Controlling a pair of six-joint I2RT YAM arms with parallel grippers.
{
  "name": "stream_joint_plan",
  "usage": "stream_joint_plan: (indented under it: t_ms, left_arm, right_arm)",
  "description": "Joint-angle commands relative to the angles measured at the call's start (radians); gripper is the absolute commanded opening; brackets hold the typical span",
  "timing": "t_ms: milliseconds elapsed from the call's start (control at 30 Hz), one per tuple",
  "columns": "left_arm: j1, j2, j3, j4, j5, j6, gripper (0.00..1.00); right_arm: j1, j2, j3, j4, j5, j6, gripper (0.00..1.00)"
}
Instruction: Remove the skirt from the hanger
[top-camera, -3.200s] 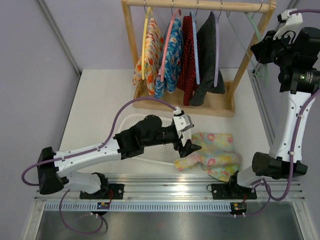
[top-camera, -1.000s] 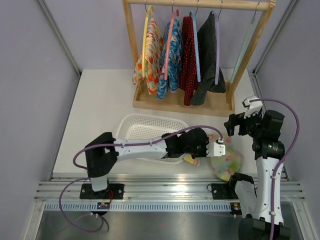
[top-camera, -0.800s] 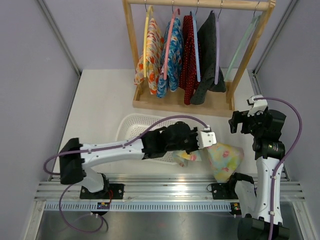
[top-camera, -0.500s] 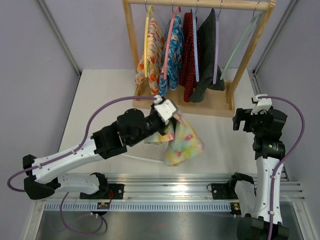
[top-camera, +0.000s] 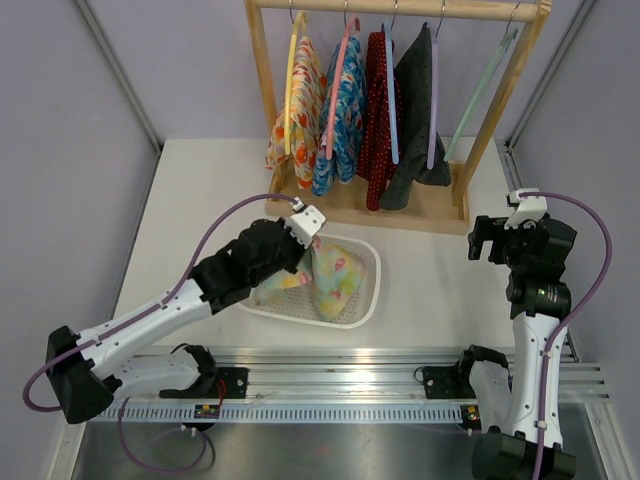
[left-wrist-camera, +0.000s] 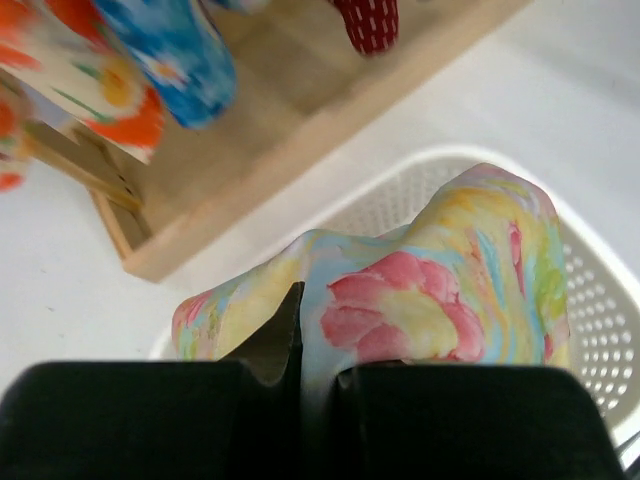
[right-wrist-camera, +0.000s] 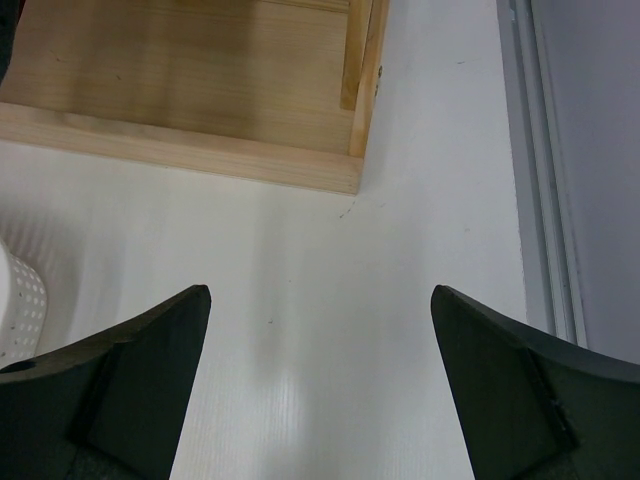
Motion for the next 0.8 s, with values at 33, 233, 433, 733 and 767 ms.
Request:
stream_joint_plan:
  t_ms: [33,233,433,733,767]
  left_arm:
    - [0.007,0.041,-0.062,0.135,0.062,-0.041,0.0]
    - [0.03,0.209,-0.021,0.098,0.134,-0.102,0.29]
    - [0.037,0.161,0.088,-0.017,0.191,-0.064,0.99]
    - [0.037,-0.215,-0.046,-0.009,0.264,0.043,0.99]
    - [0.037,-0.267,-0.074,-0.006,0.243,0.062,0.99]
  right_arm:
    - [-0.012,-0.009,0.005,0.047,0.004,0.009,0.99]
    - [-0.014,-0.018,0.034,-0.011,-0.08,-0.039,0.99]
    - [-0.014,-0.003,0.212,-0.248,-0.254,-0.187,0.99]
    - [-0.014,0.115,0.572,-0.61,-0.444,-0.225,1.0]
    - [-0.014,0.128,0.603,-0.622,-0.463,-0.216,0.99]
